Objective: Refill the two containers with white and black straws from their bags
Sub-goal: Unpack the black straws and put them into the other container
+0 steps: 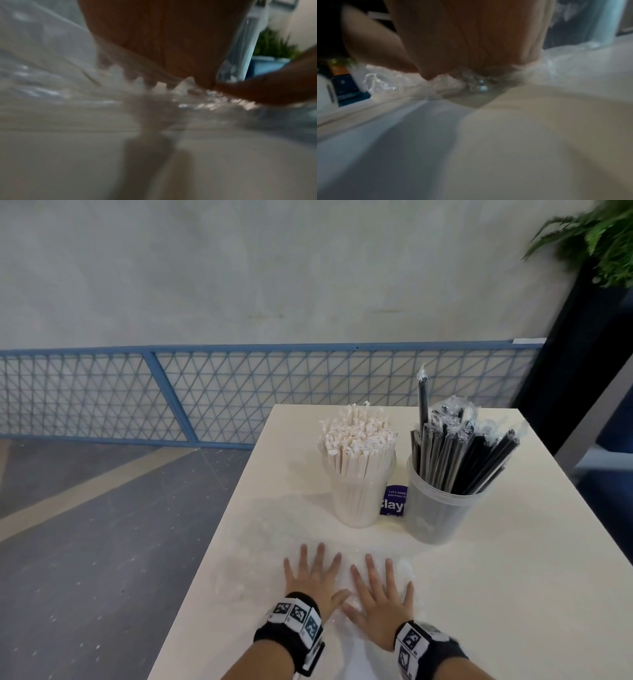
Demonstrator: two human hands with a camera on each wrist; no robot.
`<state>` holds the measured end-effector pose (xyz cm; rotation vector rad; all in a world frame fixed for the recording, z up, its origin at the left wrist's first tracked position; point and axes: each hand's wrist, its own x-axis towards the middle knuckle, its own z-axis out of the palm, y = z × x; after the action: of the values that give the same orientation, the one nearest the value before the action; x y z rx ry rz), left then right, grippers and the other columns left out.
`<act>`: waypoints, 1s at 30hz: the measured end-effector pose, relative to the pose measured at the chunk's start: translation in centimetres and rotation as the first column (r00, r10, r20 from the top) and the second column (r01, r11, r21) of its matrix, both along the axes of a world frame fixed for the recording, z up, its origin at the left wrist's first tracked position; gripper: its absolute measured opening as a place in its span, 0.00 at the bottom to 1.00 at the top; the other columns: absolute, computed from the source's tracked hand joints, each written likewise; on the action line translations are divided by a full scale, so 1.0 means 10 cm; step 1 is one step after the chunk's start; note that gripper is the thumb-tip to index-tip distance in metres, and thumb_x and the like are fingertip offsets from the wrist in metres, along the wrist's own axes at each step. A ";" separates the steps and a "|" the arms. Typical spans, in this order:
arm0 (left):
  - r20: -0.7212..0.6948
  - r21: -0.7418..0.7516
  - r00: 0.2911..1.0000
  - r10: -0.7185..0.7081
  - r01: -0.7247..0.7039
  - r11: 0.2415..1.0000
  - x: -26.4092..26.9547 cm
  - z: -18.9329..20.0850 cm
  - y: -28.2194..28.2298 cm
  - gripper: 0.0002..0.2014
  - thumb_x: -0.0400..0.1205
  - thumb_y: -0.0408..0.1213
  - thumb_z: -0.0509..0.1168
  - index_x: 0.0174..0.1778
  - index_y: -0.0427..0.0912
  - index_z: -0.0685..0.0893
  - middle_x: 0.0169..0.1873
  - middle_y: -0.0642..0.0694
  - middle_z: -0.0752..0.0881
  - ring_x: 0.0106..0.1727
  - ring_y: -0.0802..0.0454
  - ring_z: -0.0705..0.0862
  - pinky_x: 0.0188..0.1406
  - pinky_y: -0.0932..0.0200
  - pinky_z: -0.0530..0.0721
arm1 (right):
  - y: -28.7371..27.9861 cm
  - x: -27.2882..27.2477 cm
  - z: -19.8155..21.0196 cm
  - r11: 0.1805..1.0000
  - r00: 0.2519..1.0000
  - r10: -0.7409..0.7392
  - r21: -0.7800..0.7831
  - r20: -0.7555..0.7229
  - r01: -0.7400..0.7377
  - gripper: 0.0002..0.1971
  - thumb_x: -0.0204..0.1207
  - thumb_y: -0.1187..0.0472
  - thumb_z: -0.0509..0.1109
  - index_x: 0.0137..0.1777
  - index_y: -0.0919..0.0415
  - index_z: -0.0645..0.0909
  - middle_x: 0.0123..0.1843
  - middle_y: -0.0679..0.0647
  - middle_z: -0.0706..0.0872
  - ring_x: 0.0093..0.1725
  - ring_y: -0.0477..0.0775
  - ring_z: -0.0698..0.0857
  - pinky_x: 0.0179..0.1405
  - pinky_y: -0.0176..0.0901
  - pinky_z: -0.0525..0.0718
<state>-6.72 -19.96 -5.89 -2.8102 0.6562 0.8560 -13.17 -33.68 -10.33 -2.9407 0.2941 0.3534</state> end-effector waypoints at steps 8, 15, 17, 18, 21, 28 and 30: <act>-0.128 -0.032 0.991 0.035 -0.039 0.999 0.16 -0.07 0.32 0.52 0.64 0.81 0.42 0.75 0.60 0.25 0.69 0.50 0.16 0.77 0.38 0.22 0.76 0.31 0.33 | -0.23 0.01 0.16 0.982 0.983 0.075 0.184 -0.167 -0.044 0.54 0.59 0.24 0.37 0.79 0.57 0.33 0.68 0.36 0.08 0.76 0.44 0.20 0.74 0.70 0.63; -0.155 -0.094 0.985 0.078 -0.093 0.991 0.19 -0.06 0.37 0.63 0.50 0.84 0.45 0.75 0.59 0.25 0.70 0.45 0.15 0.72 0.41 0.18 0.76 0.31 0.32 | -0.50 -0.12 0.41 0.979 0.940 0.082 0.205 -0.330 -0.013 0.63 0.35 0.14 0.40 0.67 0.44 0.17 0.69 0.44 0.13 0.71 0.39 0.24 0.73 0.79 0.40; -0.148 -0.092 0.985 0.086 -0.101 0.991 0.19 -0.06 0.37 0.64 0.49 0.85 0.45 0.75 0.59 0.24 0.71 0.44 0.15 0.73 0.41 0.19 0.76 0.31 0.32 | -0.52 -0.14 0.39 0.977 0.937 0.085 0.212 -0.339 -0.012 0.63 0.35 0.15 0.40 0.67 0.44 0.16 0.70 0.44 0.13 0.72 0.40 0.24 0.73 0.79 0.39; -0.144 -0.088 0.985 0.091 -0.104 0.991 0.19 -0.06 0.37 0.65 0.48 0.86 0.45 0.75 0.59 0.24 0.72 0.43 0.16 0.73 0.40 0.19 0.76 0.31 0.32 | -0.53 -0.14 0.39 0.977 0.935 0.087 0.214 -0.344 -0.012 0.62 0.40 0.14 0.45 0.67 0.45 0.17 0.70 0.44 0.14 0.74 0.41 0.25 0.73 0.79 0.39; -0.118 -0.039 0.988 0.097 -0.103 0.994 0.19 -0.01 0.33 0.69 0.41 0.87 0.40 0.77 0.57 0.27 0.75 0.41 0.21 0.78 0.37 0.24 0.76 0.31 0.31 | -0.61 -0.14 0.42 0.975 0.929 0.120 0.219 -0.350 -0.043 0.63 0.53 0.17 0.54 0.76 0.48 0.22 0.77 0.46 0.19 0.80 0.46 0.29 0.74 0.76 0.38; 0.235 -0.688 0.960 0.152 0.054 0.724 0.01 0.75 -0.47 0.28 0.77 0.56 0.64 0.70 0.46 0.72 0.66 0.51 0.76 0.69 0.55 0.73 0.76 0.62 0.62 | -0.78 -0.22 0.88 0.798 0.844 -0.297 0.601 0.448 -0.038 0.22 0.63 0.29 0.62 0.53 0.37 0.70 0.53 0.33 0.79 0.52 0.31 0.79 0.70 0.53 0.69; 0.143 -0.826 0.976 0.163 0.027 0.564 -0.03 0.98 -0.81 0.32 0.74 0.54 0.69 0.72 0.45 0.69 0.67 0.51 0.75 0.68 0.57 0.74 0.71 0.65 0.70 | -0.86 -0.17 1.07 0.766 0.610 -0.478 0.640 0.631 -0.062 0.19 0.66 0.47 0.76 0.49 0.41 0.68 0.46 0.43 0.76 0.47 0.40 0.78 0.53 0.36 0.76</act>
<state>-7.05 -28.08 3.90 -3.7007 1.1705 0.2327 -14.87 -42.30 0.41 -2.0808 0.3288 -0.7373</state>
